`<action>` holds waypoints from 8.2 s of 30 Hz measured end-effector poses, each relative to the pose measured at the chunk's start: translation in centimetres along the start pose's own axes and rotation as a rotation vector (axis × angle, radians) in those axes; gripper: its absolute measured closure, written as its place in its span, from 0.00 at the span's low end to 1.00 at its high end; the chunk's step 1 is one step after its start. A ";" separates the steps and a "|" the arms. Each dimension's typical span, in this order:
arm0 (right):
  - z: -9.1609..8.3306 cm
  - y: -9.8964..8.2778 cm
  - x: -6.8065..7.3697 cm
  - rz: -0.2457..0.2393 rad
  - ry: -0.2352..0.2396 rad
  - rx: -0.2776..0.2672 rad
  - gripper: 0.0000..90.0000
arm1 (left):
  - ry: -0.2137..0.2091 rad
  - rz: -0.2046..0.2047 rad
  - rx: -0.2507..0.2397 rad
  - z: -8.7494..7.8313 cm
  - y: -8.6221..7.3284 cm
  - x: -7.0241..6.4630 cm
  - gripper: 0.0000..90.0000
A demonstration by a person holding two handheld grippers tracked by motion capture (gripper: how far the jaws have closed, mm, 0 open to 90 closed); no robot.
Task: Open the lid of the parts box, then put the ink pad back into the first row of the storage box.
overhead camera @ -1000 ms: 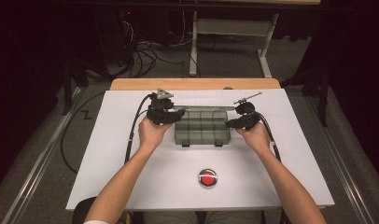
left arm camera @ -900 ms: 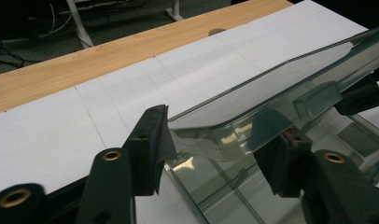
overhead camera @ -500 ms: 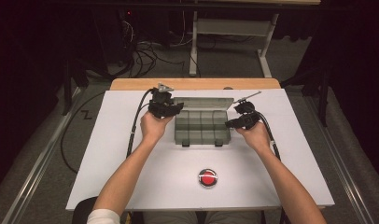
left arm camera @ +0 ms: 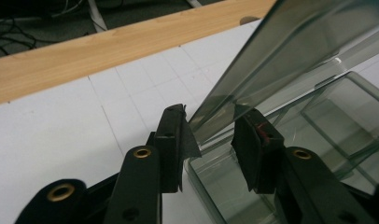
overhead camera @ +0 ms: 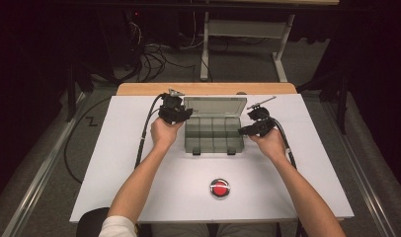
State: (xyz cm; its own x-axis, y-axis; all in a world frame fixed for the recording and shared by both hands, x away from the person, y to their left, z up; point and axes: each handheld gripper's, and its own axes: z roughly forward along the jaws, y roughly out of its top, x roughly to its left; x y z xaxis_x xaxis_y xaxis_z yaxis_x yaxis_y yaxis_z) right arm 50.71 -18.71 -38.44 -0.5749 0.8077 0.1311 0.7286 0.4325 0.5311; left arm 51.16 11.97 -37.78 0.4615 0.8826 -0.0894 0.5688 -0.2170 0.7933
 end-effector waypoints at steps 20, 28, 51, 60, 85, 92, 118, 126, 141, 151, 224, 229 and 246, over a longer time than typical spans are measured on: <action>0.0 0.1 0.1 0.003 -0.006 0.016 0.84 | 0.025 -0.039 0.038 2.4 -0.2 0.7 0.75; 0.0 0.1 0.2 0.007 -0.009 0.018 0.84 | 0.030 -0.058 0.042 2.9 -0.2 0.9 0.75; 0.0 0.1 0.2 0.013 -0.008 0.020 0.84 | 0.032 -0.079 0.078 3.7 -0.5 1.1 0.73; -0.1 0.1 0.3 0.009 -0.018 0.025 0.84 | 0.042 -0.060 0.082 3.5 -0.4 1.0 0.65; -0.7 -0.2 1.0 -0.050 -0.039 -0.046 0.76 | 0.045 0.099 0.152 0.9 -0.1 0.2 0.48; -1.9 -0.5 1.2 -0.070 -0.037 -0.061 0.71 | 0.020 0.116 0.187 -0.7 0.0 -0.2 0.47; -5.3 -4.0 1.0 -0.086 -0.008 -0.216 0.57 | -0.031 0.227 0.094 -6.8 -1.8 -1.6 0.47; -6.0 -5.1 1.1 -0.089 -0.003 -0.260 0.53 | -0.042 0.232 0.062 -8.2 -2.7 -1.6 0.47; -8.0 -7.9 1.1 -0.080 0.005 -0.364 0.50 | -0.031 0.207 -0.019 -11.3 -5.6 -1.4 0.46; -8.5 -9.9 1.6 -0.098 0.014 -0.413 0.47 | -0.034 0.191 -0.072 -12.2 -7.5 -1.3 0.45; -8.7 -15.8 2.7 -0.115 -0.043 -0.587 0.38 | -0.019 0.124 -0.258 -14.8 -15.0 -1.1 0.38; -8.6 -15.2 3.2 -0.098 -0.052 -0.529 0.38 | -0.017 0.149 -0.246 -14.6 -15.0 -1.5 0.38; -7.0 -13.2 5.6 -0.188 0.020 -0.310 0.41 | 0.019 0.139 -0.252 -14.5 -15.3 -1.4 0.36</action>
State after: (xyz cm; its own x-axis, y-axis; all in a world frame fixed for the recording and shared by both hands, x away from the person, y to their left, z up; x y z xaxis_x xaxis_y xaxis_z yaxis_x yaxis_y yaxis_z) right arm 35.26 -22.67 -38.83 -0.6973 0.7164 0.0221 0.4643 0.4281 0.7754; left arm 31.98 20.11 -41.09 0.5093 0.8597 0.0397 0.3126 -0.2278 0.9221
